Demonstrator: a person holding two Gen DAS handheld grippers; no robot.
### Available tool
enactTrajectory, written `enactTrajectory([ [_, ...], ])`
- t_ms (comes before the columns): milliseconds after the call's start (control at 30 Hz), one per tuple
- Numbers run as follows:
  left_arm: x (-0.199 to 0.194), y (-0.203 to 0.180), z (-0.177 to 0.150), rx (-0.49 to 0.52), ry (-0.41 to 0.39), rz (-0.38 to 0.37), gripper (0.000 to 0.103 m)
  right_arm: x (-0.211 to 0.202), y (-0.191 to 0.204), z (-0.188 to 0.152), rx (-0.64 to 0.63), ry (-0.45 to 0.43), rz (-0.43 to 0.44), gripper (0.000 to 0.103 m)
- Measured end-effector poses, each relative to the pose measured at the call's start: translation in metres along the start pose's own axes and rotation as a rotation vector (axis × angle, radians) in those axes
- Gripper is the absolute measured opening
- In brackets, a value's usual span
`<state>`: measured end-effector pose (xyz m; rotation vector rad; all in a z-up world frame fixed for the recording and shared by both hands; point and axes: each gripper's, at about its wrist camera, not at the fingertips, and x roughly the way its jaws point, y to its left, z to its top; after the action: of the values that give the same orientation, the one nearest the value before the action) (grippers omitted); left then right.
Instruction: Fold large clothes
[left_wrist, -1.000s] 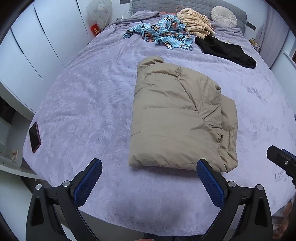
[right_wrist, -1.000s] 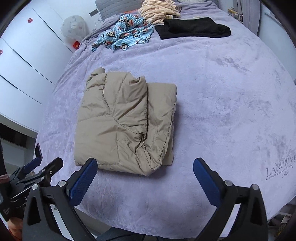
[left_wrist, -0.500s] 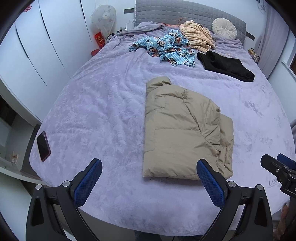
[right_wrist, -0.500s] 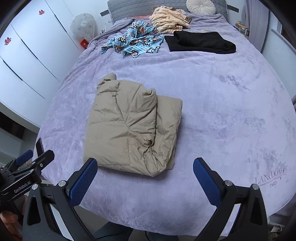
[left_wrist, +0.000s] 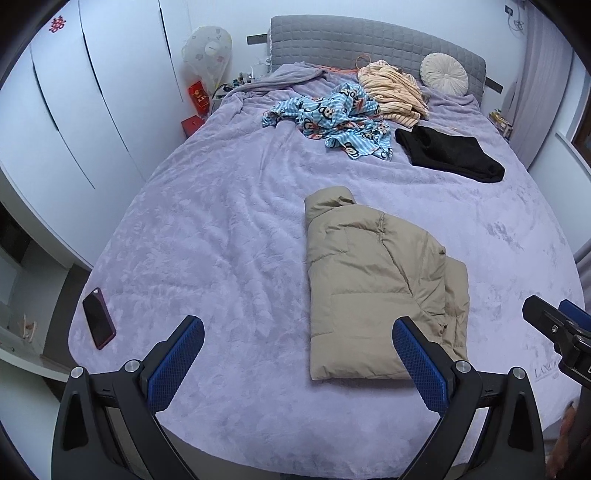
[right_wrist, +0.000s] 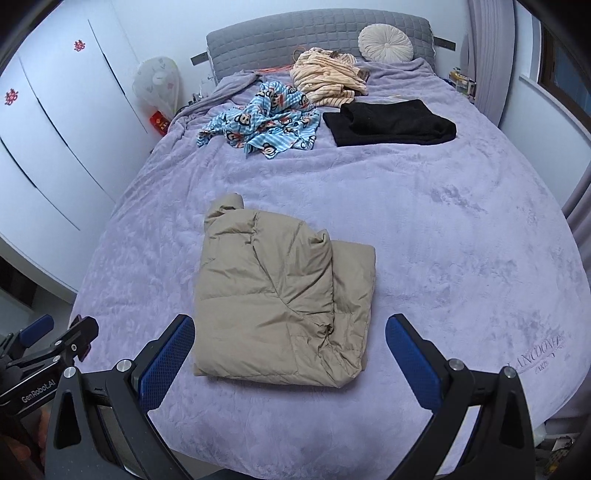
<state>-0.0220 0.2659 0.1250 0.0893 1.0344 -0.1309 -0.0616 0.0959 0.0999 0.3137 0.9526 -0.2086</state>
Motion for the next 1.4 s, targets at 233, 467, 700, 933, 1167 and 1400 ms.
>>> enactTrajectory([
  [233,-0.0031,-0.0024,-0.0012,-0.001,-0.004,-0.004,0.102,-0.0022,-0.002,0.0011,0.011,0.001,-0.007,0.103],
  [467,-0.0037,-0.0038,-0.0015,0.0,-0.004,-0.001,0.102,-0.0038,-0.0065,0.0019,0.013,0.001,-0.014,0.103],
  [700,-0.0064,-0.0069,-0.0005,0.004,-0.001,0.005,0.102,-0.0041,-0.0085,0.0023,0.015,0.005,-0.012,0.103],
  [933,-0.0078,-0.006,0.0011,0.008,-0.005,0.006,0.102,-0.0051,-0.0089,0.0012,0.017,0.002,-0.012,0.103],
  [1167,-0.0082,-0.0064,0.001,0.009,-0.004,0.008,0.102,-0.005,-0.0096,0.0009,0.016,0.003,-0.011,0.103],
  [1400,-0.0097,-0.0068,-0.0009,0.007,-0.007,0.01,0.102,-0.0051,-0.0092,0.0006,0.019,0.001,-0.013,0.103],
])
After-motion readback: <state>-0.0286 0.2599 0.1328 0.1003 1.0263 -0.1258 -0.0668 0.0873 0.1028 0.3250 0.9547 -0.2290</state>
